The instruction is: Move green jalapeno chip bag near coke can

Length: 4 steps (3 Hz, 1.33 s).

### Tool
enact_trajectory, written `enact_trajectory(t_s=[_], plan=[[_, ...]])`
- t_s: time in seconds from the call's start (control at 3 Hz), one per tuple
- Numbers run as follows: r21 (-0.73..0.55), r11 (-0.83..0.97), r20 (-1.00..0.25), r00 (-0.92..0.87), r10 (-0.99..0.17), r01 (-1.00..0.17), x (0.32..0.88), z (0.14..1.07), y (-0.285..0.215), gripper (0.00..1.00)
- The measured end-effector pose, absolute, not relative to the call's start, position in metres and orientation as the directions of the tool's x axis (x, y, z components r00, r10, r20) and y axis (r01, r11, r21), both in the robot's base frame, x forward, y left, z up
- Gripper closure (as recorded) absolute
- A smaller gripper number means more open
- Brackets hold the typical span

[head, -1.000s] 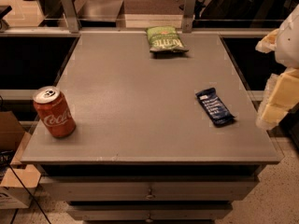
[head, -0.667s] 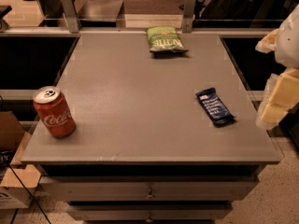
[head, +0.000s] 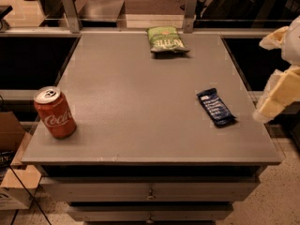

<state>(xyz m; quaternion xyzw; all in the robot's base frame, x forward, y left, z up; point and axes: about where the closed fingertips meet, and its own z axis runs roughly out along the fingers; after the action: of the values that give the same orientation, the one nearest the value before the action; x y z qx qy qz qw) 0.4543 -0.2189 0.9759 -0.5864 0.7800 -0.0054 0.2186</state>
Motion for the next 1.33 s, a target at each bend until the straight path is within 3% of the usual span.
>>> enact_trajectory(t_s=[0.67, 1.33], plan=[[-0.279, 0.376, -0.595, -0.148, -0.79, -0.884, 0.523, 0.979, -0.196, 0.0], [-0.237, 0.415, -0.622, -0.191, -0.759, -0.878, 0.532, 0.969, -0.193, 0.0]])
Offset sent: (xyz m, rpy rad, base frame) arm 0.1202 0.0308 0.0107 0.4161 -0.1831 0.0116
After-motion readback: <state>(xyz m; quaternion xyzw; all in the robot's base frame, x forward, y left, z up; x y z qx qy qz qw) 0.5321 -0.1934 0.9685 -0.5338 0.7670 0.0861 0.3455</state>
